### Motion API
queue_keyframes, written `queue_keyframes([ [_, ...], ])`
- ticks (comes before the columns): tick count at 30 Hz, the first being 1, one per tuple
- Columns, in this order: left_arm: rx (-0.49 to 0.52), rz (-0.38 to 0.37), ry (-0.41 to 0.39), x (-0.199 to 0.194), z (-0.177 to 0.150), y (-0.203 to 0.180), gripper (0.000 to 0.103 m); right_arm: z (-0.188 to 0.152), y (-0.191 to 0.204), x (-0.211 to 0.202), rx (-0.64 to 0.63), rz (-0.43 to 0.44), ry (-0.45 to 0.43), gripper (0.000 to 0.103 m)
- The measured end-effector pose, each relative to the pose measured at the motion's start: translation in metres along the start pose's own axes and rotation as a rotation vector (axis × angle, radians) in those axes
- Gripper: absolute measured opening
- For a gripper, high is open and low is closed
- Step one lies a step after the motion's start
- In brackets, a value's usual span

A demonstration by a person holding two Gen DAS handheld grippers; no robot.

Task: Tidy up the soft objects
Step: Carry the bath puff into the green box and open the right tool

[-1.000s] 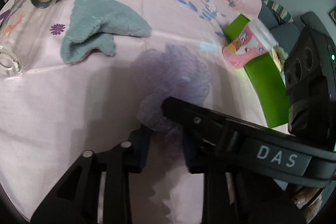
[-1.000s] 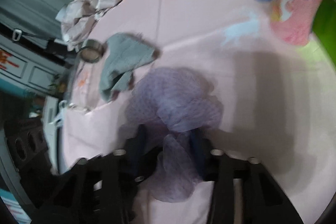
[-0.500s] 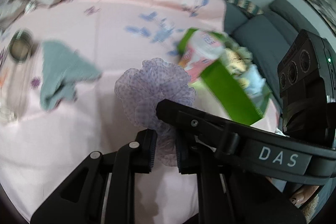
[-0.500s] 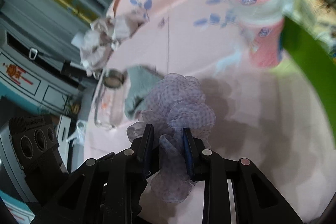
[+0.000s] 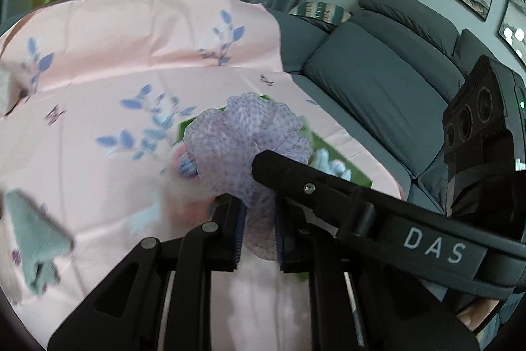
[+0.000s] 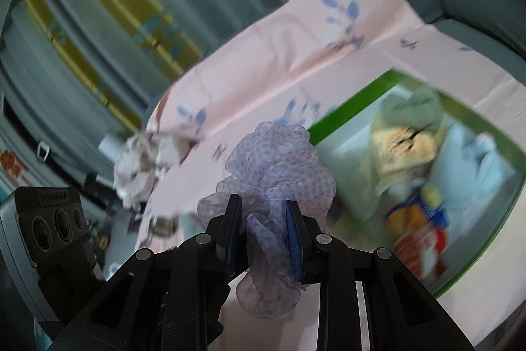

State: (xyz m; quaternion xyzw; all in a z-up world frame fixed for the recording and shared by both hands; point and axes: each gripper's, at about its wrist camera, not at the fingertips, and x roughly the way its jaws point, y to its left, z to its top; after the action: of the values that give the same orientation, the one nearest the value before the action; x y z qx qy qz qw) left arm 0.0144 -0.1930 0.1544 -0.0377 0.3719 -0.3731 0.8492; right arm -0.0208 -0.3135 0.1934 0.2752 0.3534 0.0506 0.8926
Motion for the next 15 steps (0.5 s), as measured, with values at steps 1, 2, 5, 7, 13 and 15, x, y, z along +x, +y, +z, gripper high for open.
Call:
queue_keyframes([
  [1,0.004,-0.006,0.005,0.009,0.006,-0.004,0.012,0.008,-0.008,-0.001,0.014,0.001,-0.011,0.029],
  [2,0.001,-0.009,0.011,0.018,0.012,-0.007,0.012,0.014,-0.015,0.000,0.028,0.003,-0.015,0.029],
  [5,-0.012,-0.004,0.038,0.046,0.025,-0.013,0.012,0.033,-0.039,0.007,0.082,-0.007,-0.013,0.029],
  [7,-0.005,0.020,0.061,0.066,0.030,-0.016,0.012,0.043,-0.054,0.019,0.110,-0.018,-0.002,0.029],
  [13,0.042,0.106,0.150,0.108,0.032,-0.019,0.012,0.051,-0.095,0.051,0.193,-0.027,0.039,0.029],
  [15,0.029,0.108,0.176,0.117,0.030,-0.016,0.012,0.051,-0.105,0.057,0.217,-0.038,0.066,0.029],
])
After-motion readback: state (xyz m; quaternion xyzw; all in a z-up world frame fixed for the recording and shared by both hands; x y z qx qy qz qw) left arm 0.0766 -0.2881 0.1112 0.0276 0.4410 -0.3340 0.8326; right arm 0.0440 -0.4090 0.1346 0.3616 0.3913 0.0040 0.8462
